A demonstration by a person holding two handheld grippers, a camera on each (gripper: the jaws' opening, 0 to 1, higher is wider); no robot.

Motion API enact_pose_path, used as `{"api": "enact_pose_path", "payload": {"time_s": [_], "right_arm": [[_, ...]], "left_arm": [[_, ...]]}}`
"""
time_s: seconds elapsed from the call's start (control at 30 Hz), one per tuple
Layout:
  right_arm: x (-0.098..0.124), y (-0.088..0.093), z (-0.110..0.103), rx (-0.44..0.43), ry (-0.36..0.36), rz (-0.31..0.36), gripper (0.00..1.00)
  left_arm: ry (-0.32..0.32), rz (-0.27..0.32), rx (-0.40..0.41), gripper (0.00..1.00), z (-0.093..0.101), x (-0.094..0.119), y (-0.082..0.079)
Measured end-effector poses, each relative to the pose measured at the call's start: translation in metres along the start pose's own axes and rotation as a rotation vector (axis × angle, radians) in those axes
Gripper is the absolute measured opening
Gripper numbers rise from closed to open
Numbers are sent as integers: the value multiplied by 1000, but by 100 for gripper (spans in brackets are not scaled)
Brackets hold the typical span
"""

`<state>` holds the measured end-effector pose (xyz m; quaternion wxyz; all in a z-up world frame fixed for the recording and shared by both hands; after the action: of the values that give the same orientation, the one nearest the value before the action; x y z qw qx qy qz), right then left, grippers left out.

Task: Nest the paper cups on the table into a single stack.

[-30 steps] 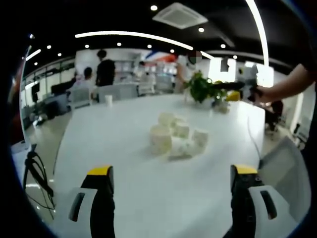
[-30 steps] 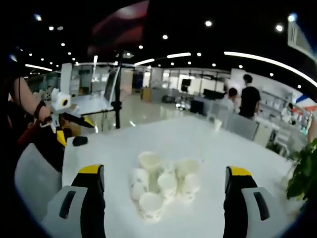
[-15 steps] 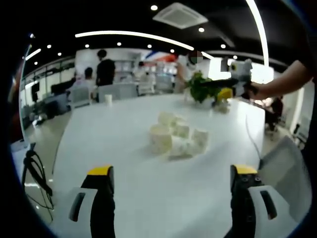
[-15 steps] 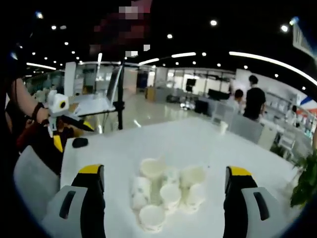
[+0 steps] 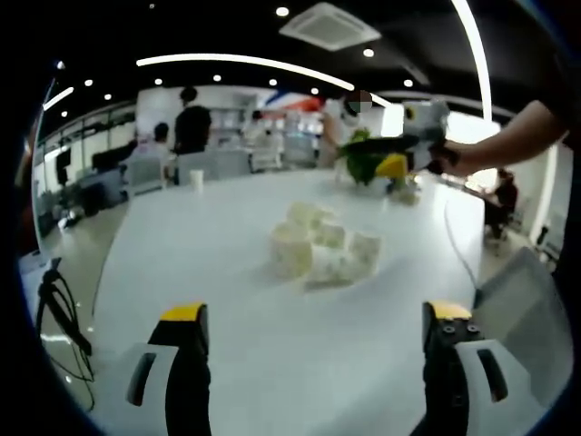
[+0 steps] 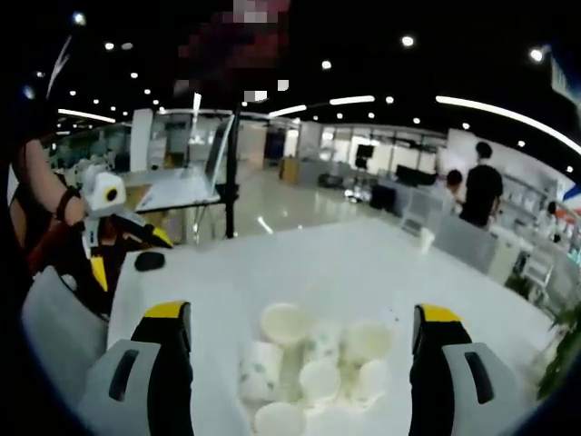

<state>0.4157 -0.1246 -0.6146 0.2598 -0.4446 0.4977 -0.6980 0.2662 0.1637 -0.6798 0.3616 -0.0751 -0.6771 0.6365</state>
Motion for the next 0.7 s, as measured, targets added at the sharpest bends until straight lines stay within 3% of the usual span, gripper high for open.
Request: {"api": "enact_pose_path", "payload": {"time_s": [0.7], "right_arm": [[-50,-2,3,33,-85,-40,100]], "left_arm": [[-1,-6,18,98,-5,-4,7]]}}
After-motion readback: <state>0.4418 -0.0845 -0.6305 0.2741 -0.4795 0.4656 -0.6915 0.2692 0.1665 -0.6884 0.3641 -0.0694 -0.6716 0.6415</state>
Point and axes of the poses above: the point that each gripper's makers call its tool centre point, and the gripper's own axes: x roughly backward along the fingers, z roughly to its right, y roughly out of its underside, the point moved 8 cm from there along x, roughly backward along the fingers, and after that the axes turned 5 degrees about -y, right-handed, at the moved point
